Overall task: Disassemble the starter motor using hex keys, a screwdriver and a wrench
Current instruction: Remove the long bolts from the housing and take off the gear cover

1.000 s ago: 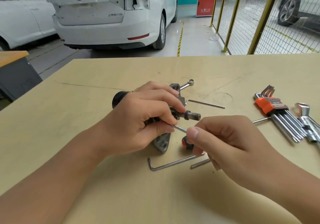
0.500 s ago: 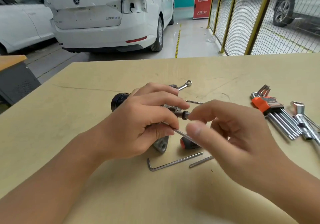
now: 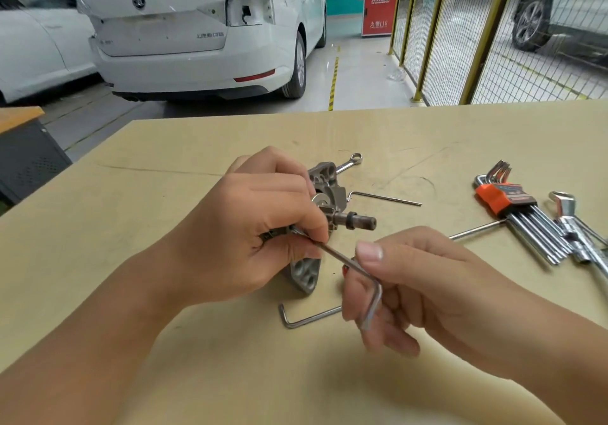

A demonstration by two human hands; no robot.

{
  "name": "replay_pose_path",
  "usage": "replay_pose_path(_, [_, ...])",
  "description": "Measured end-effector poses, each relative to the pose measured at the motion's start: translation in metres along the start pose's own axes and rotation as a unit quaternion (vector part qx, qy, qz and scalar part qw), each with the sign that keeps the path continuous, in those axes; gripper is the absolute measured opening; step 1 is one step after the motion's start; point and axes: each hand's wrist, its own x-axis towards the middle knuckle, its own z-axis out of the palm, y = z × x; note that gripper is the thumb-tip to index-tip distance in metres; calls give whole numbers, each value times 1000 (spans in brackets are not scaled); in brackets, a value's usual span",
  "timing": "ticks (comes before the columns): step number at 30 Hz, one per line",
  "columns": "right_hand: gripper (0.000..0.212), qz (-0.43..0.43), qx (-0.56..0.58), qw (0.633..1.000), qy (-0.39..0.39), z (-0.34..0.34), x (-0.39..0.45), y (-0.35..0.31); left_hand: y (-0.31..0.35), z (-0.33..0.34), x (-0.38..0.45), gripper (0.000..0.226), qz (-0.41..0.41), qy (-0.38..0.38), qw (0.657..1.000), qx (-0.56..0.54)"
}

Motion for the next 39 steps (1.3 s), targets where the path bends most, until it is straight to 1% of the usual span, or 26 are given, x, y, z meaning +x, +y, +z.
replay_pose_path(2, [40,-13,9,1000,-6,-2,-1,-1,2,1,1,10,2,4,1000,9])
replay_pose_path(4, [35,-24,-11,1000,1,-3,-1,-1,3,3,1,10,8,4,1000,22])
replay_pose_path(8, [34,-42,-33,998,27,-4,-2,-1,4,0,0,15,23,-16,999,37])
replay_pose_path(10, [37,-49,-32,998,33,-3,-2,-1,4,-1,-1,14,28,-29,998,42])
replay_pose_path(12, [39,-54,-35,997,41,-3,-1,0,5,-1,0,13,28,-27,998,53])
replay_pose_path(14, [36,-64,-32,996,47,-3,0,1,7,1,2,15,24,-17,998,60])
replay_pose_path(16, [41,-74,-22,996,50,-2,0,1,9,3,3,18,21,-6,998,65])
replay_pose_path(19, [56,-95,-32,993,59,-1,0,2,10,6,4,19,15,18,997,73])
replay_pose_path(21, [61,-107,-15,993,44,2,0,1,10,6,4,19,15,36,997,70])
replay_pose_path(23, [57,-96,-9,995,39,3,0,0,9,6,4,19,18,42,997,66])
replay_pose_path(25, [42,-79,-47,994,55,3,0,0,9,6,4,18,21,39,996,71])
replay_pose_path(26, [39,-72,-59,994,61,3,0,0,9,6,3,19,22,35,996,76])
replay_pose_path(30, [31,-65,-63,992,89,4,0,0,7,3,2,24,30,-5,996,81])
replay_pose_path(33, [30,-62,-67,990,106,3,1,2,6,-1,1,17,33,-26,995,88])
replay_pose_path(37, [37,-64,-70,989,114,3,0,2,9,1,2,18,31,-33,992,117])
replay_pose_path(39, [33,-73,-61,989,114,4,0,1,11,3,3,18,32,-27,992,118])
